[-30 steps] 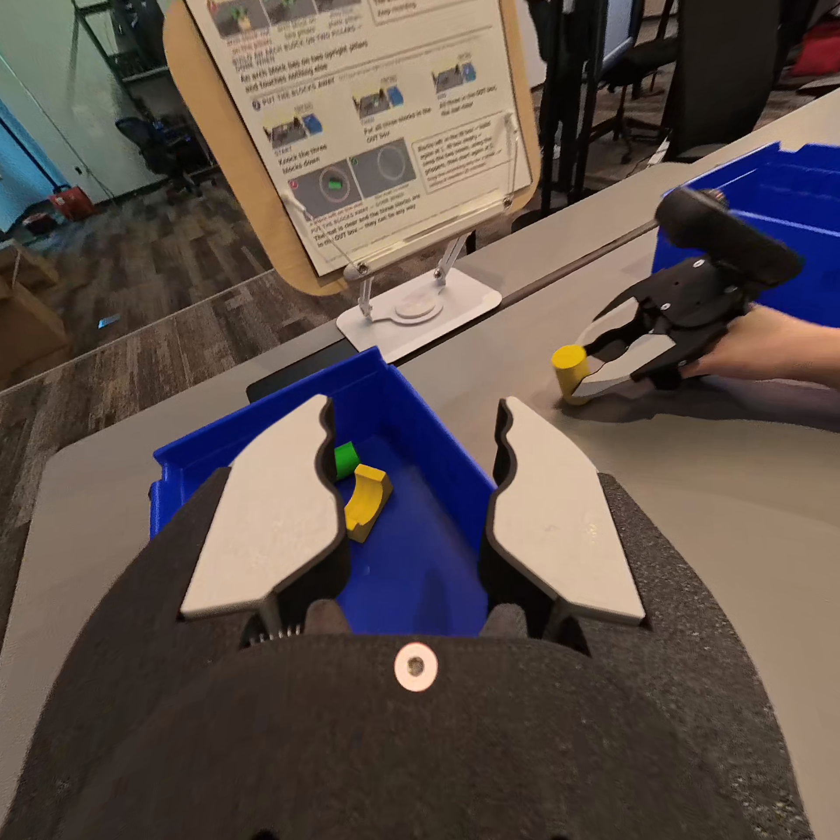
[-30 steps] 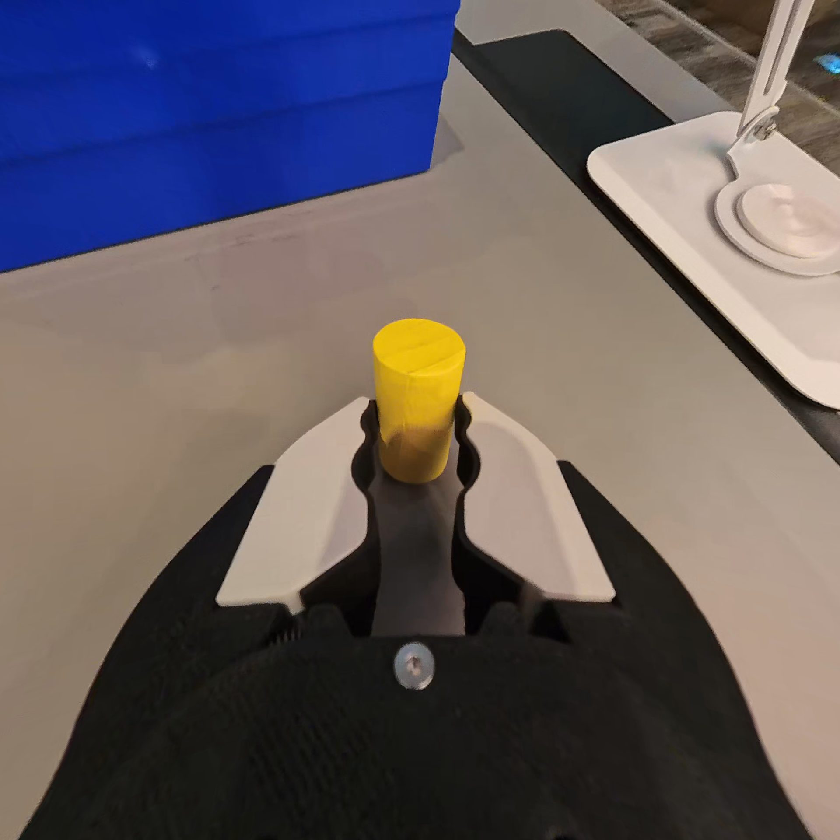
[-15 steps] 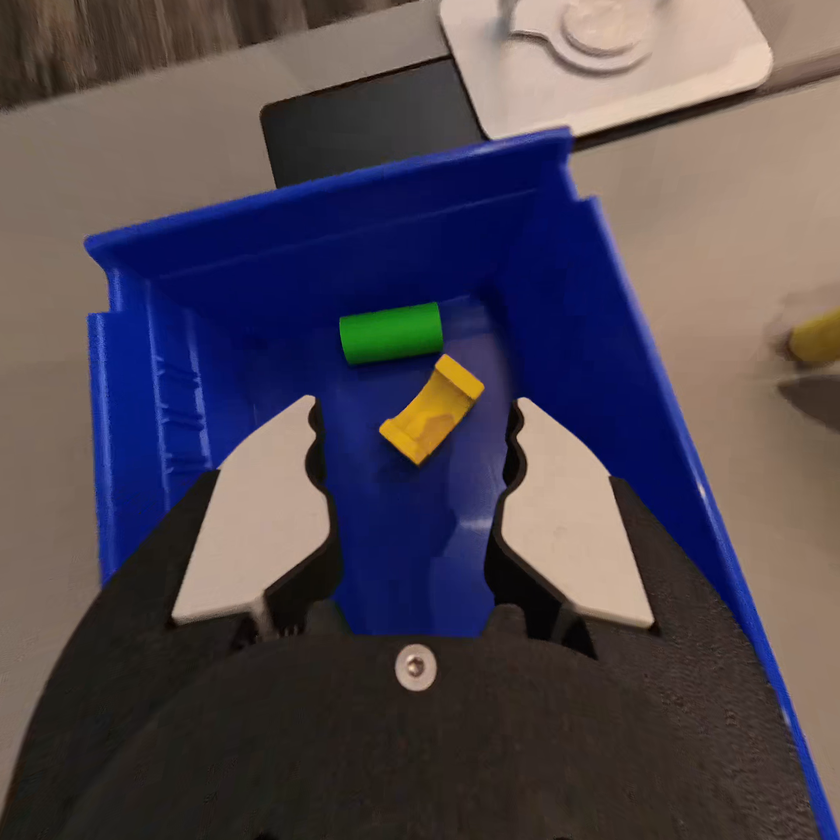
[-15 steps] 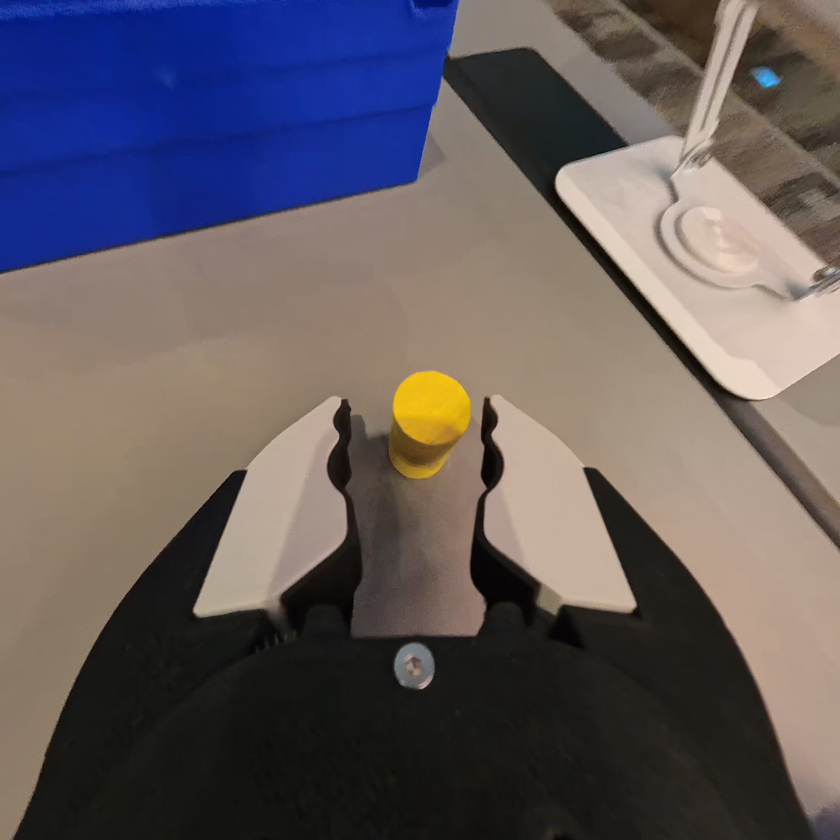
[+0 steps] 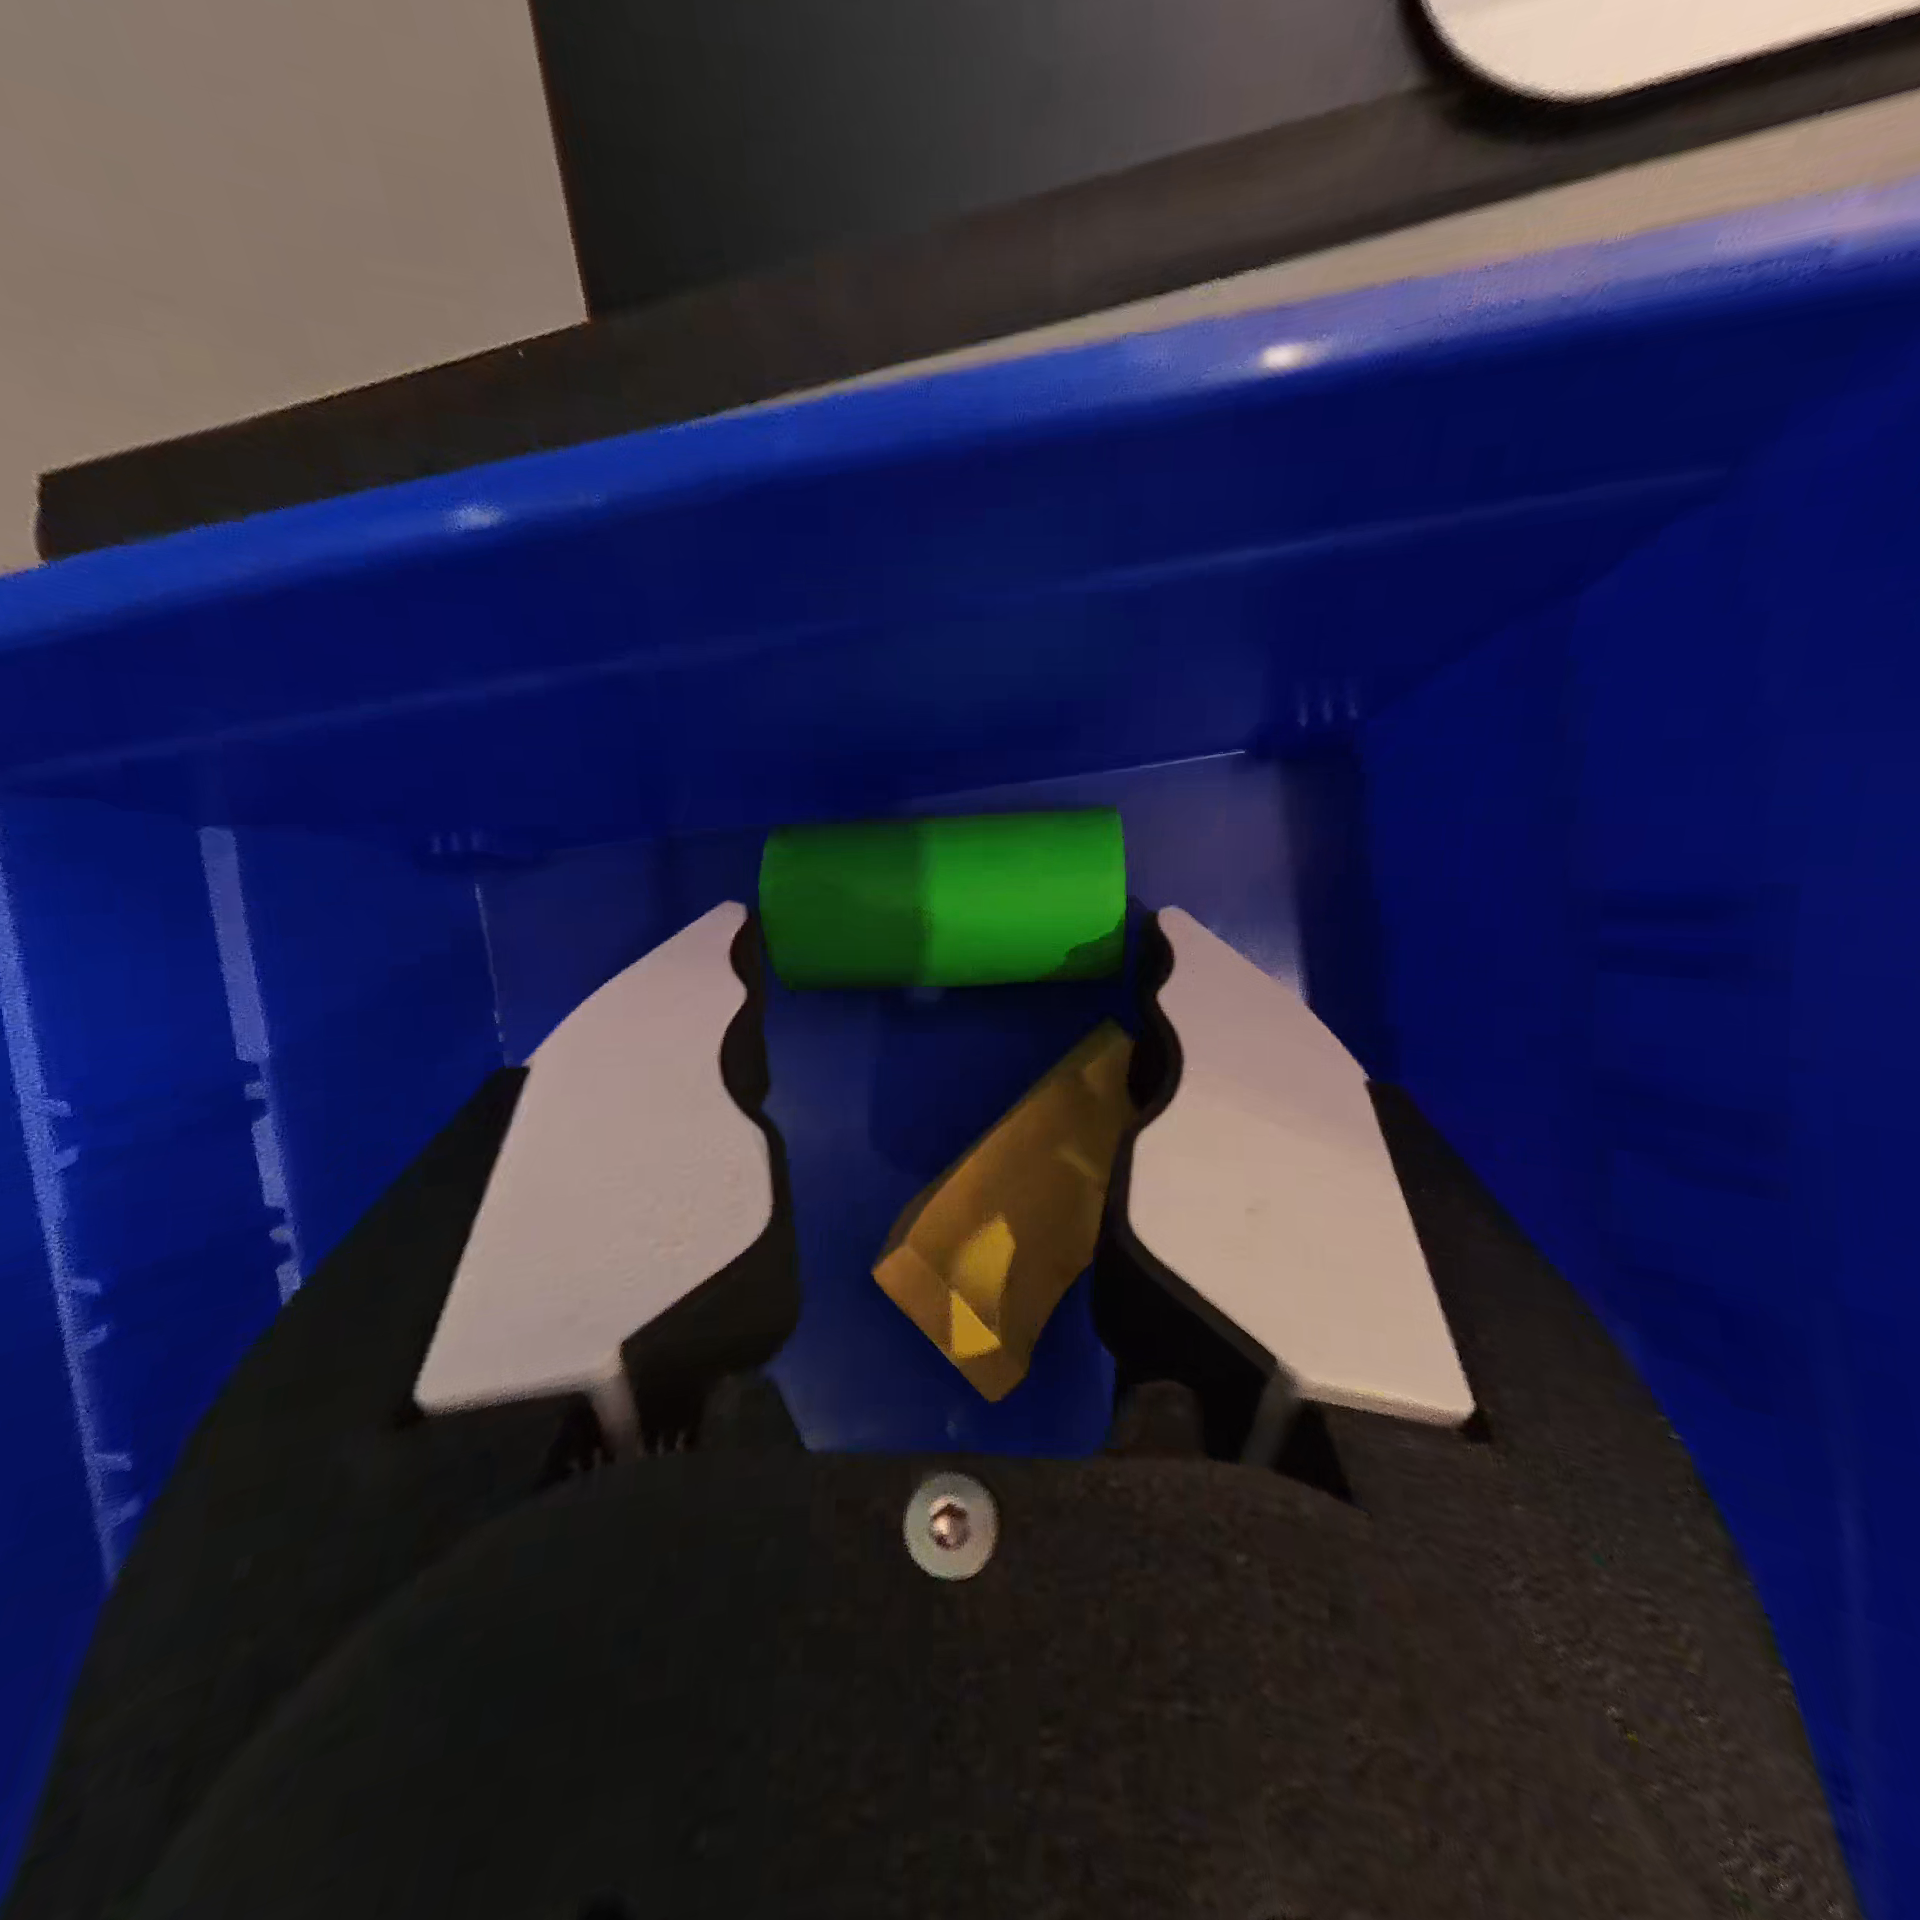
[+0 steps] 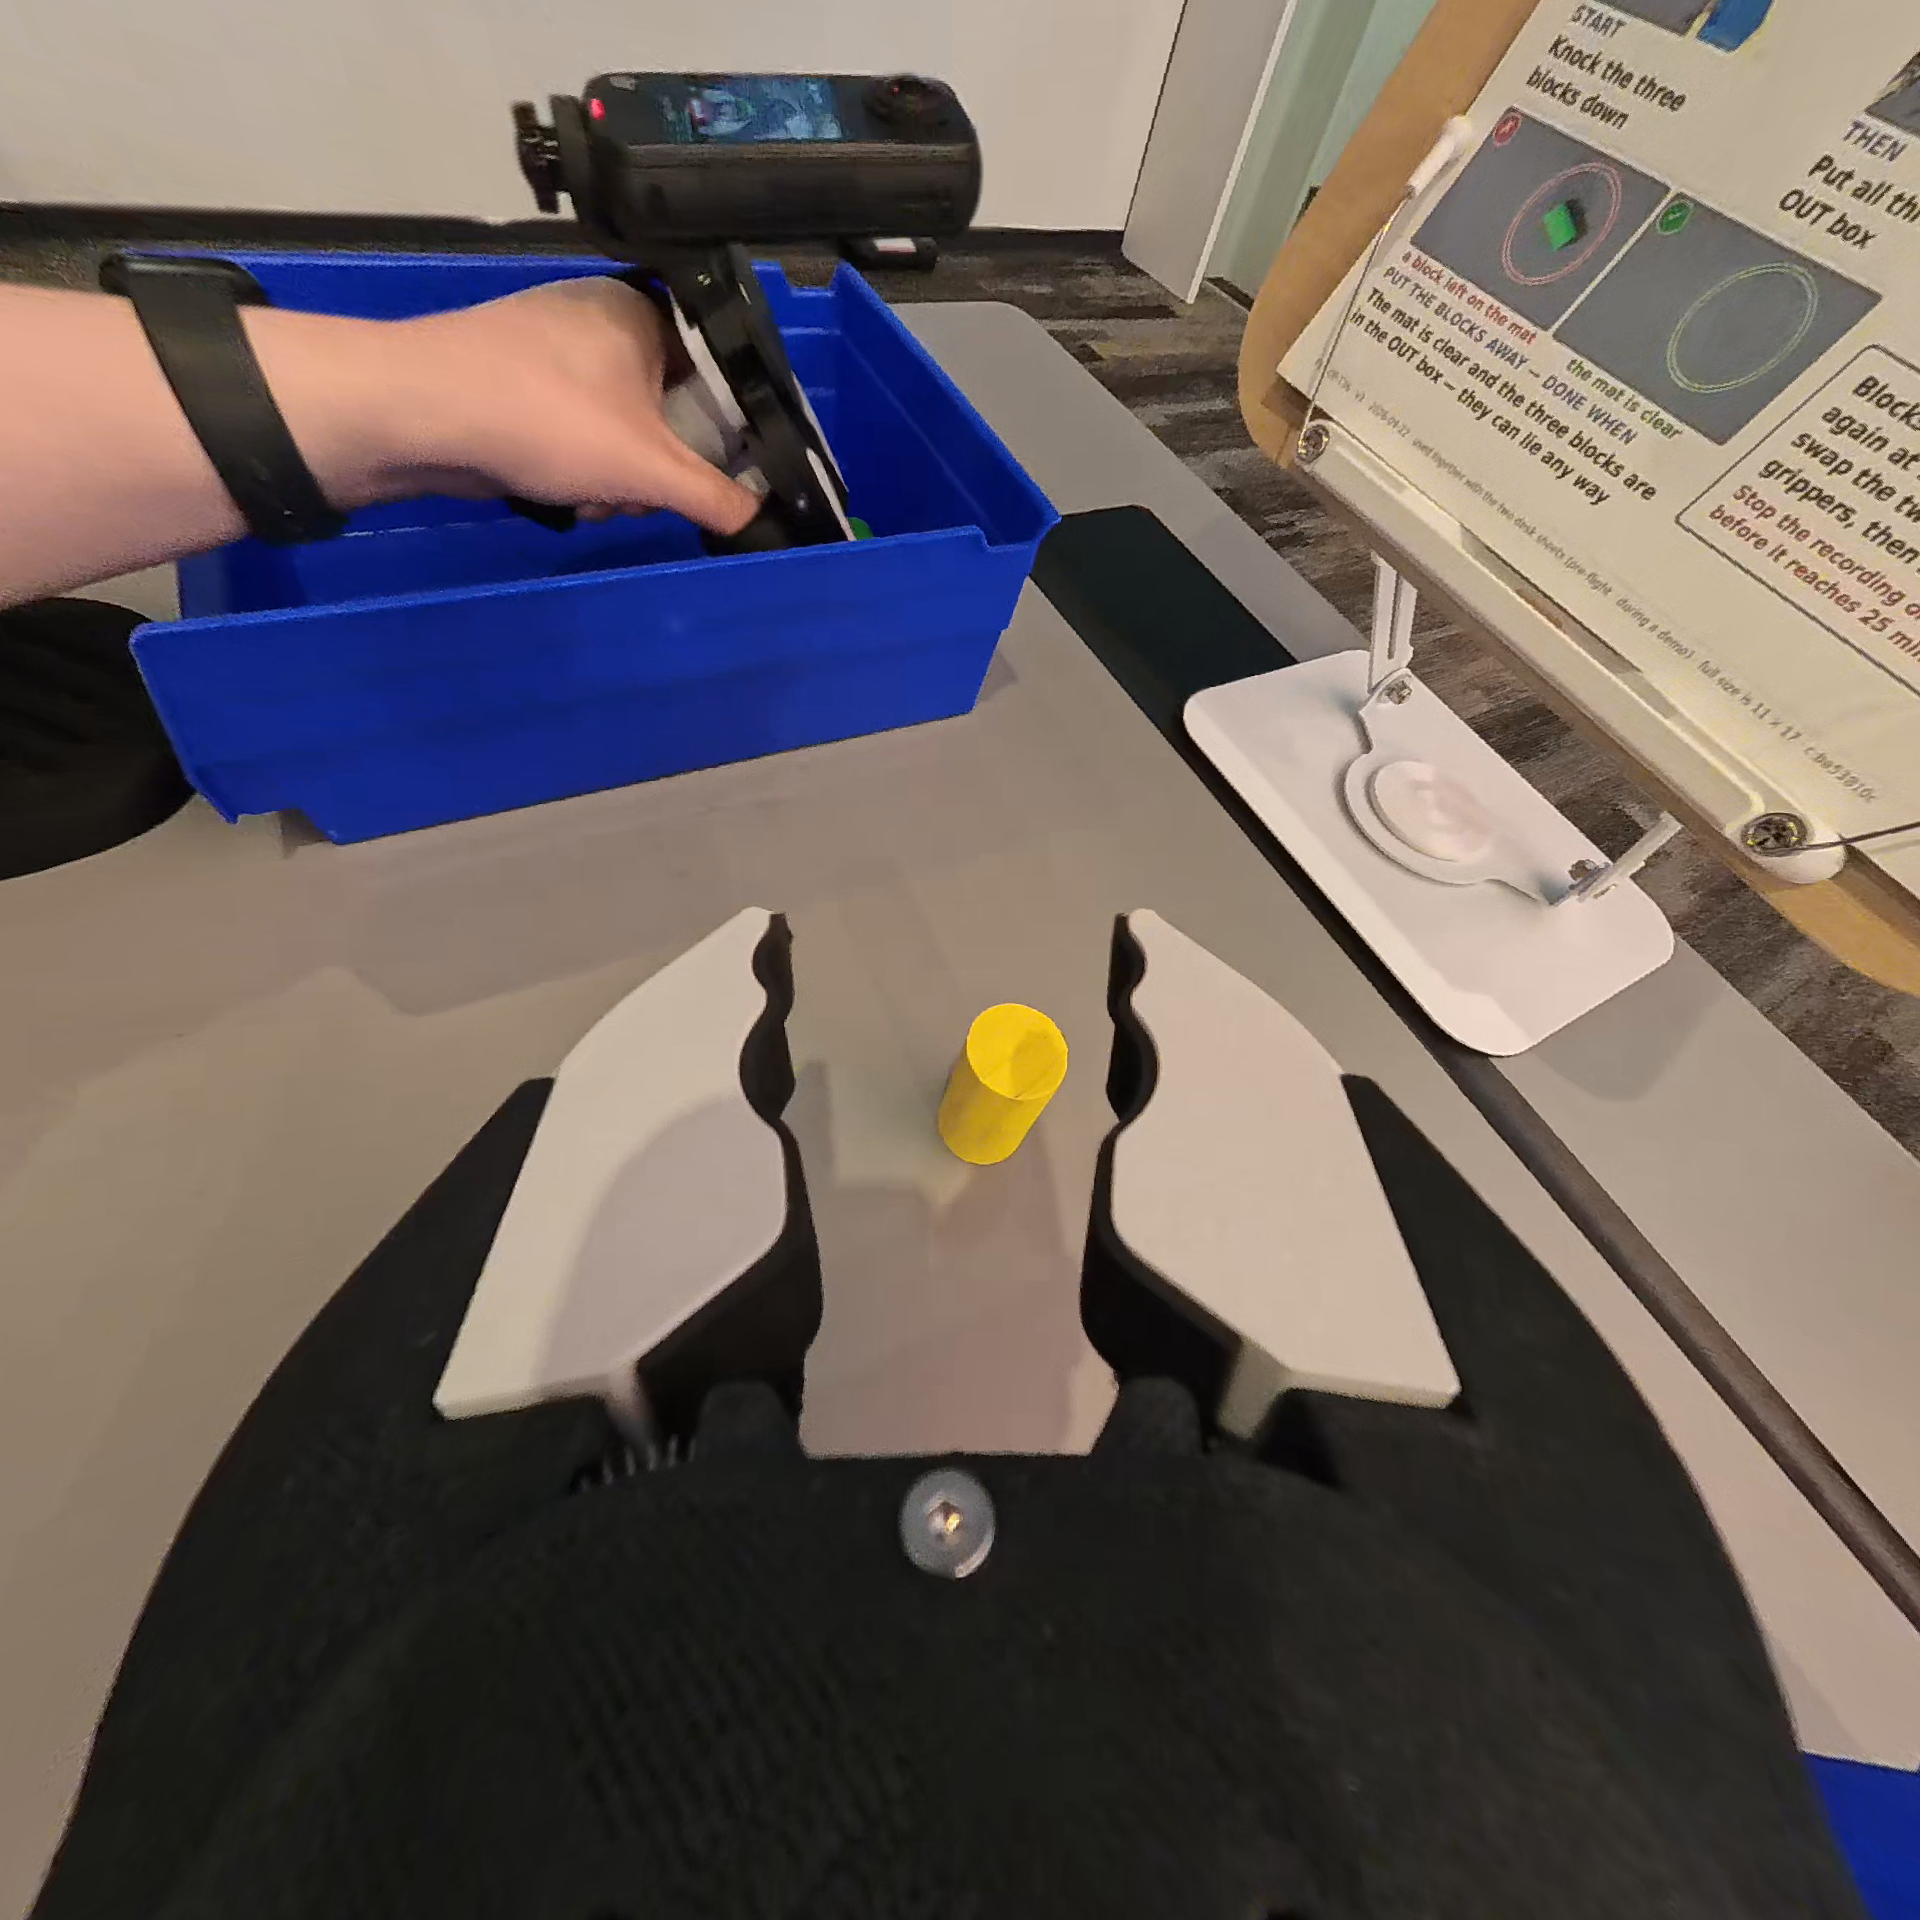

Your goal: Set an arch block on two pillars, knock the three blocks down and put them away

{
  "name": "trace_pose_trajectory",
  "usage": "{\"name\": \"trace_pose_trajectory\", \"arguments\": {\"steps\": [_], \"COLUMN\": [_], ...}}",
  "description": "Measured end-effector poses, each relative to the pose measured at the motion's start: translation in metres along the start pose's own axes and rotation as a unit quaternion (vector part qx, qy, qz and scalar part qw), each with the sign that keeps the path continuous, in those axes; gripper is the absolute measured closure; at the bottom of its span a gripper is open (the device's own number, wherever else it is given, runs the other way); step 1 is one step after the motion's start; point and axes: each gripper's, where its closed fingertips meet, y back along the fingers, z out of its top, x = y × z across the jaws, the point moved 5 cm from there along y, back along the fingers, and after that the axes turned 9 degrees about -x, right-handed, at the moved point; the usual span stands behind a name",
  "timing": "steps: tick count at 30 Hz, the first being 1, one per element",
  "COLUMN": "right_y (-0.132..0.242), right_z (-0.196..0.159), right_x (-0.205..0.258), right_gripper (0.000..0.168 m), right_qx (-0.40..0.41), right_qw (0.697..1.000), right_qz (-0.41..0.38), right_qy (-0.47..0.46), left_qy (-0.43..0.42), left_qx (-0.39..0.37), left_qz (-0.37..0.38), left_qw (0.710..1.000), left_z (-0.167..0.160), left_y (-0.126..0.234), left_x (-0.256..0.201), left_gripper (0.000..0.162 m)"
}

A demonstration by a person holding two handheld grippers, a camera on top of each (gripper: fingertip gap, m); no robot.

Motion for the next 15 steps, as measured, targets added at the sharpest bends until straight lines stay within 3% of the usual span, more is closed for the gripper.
{"name": "trace_pose_trajectory", "arguments": {"steps": [9, 15], "right_y": [-0.002, -0.002], "right_z": [-0.005, -0.005], "right_x": [-0.001, -0.006], "right_gripper": [0.109, 0.109], "right_qx": [0.011, -0.014], "right_qw": [1.0, 0.994], "right_qz": [0.012, 0.029], "right_qy": [-0.007, -0.108], "left_qy": [-0.045, -0.136], "left_qx": [0.01, -0.109], "left_qz": [-0.025, -0.015], "left_qw": [0.999, 0.985], "left_z": [0.001, 0.021], "left_y": [0.014, 0.094], "left_x": [0.0, -0.001], "left_gripper": [0.096, 0.096]}}
